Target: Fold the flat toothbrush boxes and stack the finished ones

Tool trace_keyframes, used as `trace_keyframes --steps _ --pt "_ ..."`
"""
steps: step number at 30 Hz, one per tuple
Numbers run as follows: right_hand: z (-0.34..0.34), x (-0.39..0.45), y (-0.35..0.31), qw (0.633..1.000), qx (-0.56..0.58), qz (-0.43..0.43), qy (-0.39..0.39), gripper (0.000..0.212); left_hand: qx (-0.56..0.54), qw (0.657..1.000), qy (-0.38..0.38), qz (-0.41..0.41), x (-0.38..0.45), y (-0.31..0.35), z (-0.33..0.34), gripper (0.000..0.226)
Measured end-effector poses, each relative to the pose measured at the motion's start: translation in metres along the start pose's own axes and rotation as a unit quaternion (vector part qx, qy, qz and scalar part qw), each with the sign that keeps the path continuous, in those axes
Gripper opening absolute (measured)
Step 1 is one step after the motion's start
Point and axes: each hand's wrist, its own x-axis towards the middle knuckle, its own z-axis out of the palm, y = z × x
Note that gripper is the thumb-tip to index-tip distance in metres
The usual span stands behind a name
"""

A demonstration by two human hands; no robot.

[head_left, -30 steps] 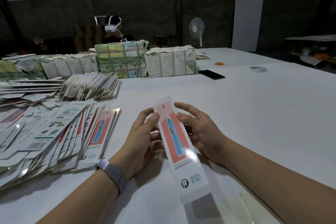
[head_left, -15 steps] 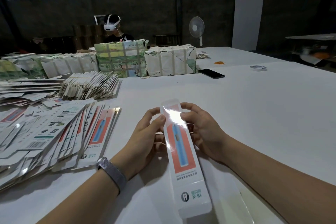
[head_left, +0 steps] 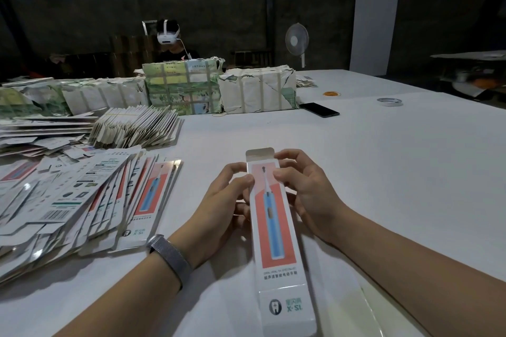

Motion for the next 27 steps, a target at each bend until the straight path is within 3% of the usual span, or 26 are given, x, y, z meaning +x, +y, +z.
trace_keyframes --steps 7,11,19,27 --pt "-0.0013 0.0006 -0.0021 1.0 0.009 -0.014 -0.01 0.038 0.012 1.0 0.012 -0.005 -0.0001 -0.0006 0.0015 0.019" --pt "-0.0027 0.0001 -0.0028 1.0 0.018 -0.005 -0.005 0.021 0.021 1.0 -0.005 0.005 -0.0015 0.0004 0.0001 0.021" --pt "0.0014 -0.0049 -0.0063 1.0 -0.013 0.022 0.003 0.011 0.024 1.0 -0.006 0.007 -0.0023 0.0018 0.0001 0.013" --pt "0.0053 -0.0026 -0.0065 0.999 -0.021 0.022 0.014 0.026 0.068 0.998 0.001 0.015 -0.0069 0.0046 0.0036 0.016"
